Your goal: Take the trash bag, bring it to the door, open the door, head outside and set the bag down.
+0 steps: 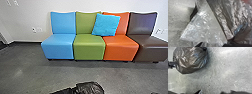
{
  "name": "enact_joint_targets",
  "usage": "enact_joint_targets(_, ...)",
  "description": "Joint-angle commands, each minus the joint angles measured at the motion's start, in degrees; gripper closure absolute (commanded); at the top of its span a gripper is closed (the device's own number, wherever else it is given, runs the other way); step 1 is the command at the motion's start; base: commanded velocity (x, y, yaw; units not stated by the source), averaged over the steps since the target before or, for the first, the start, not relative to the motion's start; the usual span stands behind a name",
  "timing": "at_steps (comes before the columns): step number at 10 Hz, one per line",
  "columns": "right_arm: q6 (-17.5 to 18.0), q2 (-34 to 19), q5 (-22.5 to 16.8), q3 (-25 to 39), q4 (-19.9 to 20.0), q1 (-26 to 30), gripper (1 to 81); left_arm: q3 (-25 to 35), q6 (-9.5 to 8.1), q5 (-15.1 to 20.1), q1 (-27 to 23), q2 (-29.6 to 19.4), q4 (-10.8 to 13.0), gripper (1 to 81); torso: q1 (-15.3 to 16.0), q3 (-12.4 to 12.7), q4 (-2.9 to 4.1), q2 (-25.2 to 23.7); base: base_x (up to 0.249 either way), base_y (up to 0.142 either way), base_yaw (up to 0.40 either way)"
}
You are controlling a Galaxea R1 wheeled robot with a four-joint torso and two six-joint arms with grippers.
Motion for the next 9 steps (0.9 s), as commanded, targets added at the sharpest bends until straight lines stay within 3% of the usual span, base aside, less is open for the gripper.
enact_joint_targets(1, 0.0, -1.8, -3.3, 0.6, 1.9, 6.4, 1.0, -0.2, 0.42, 2.8, -7.5, -0.8, -0.6, 1.0, 0.0, 0.0, 0.0, 0.0, 0.0, 0.0, 0.0)
enact_joint_targets(3, 0.1, -1.4, -3.3, 0.7, 1.9, 6.3, 1.0, -0.5, 0.68, 2.0, -7.0, -0.2, -0.5, 1.0, 0.0, -0.2, 0.0, -0.1, 0.0, 0.0, 0.0)
enact_joint_targets(6, 0.0, -1.0, -3.3, 0.6, 1.8, 5.3, 1.0, -0.9, 0.6, -6.0, -3.1, 1.1, -0.5, 1.0, 0.0, -0.2, 0.0, -0.1, 0.0, 0.0, 0.0)
enact_joint_targets(8, 0.0, -0.4, -3.3, 0.5, 1.7, 4.5, 1.0, -1.6, 0.69, -8.2, -2.4, 2.4, -0.5, 1.0, 0.0, -0.2, 0.0, -0.1, 0.0, 0.0, 0.0)
enact_joint_targets(9, 0.0, -0.4, -3.3, 0.2, 1.9, 4.5, 1.0, -1.7, 0.69, -8.2, -2.4, 2.7, -0.5, 1.0, 0.0, -0.2, -1.36, -0.1, 0.0, 0.0, 0.0)
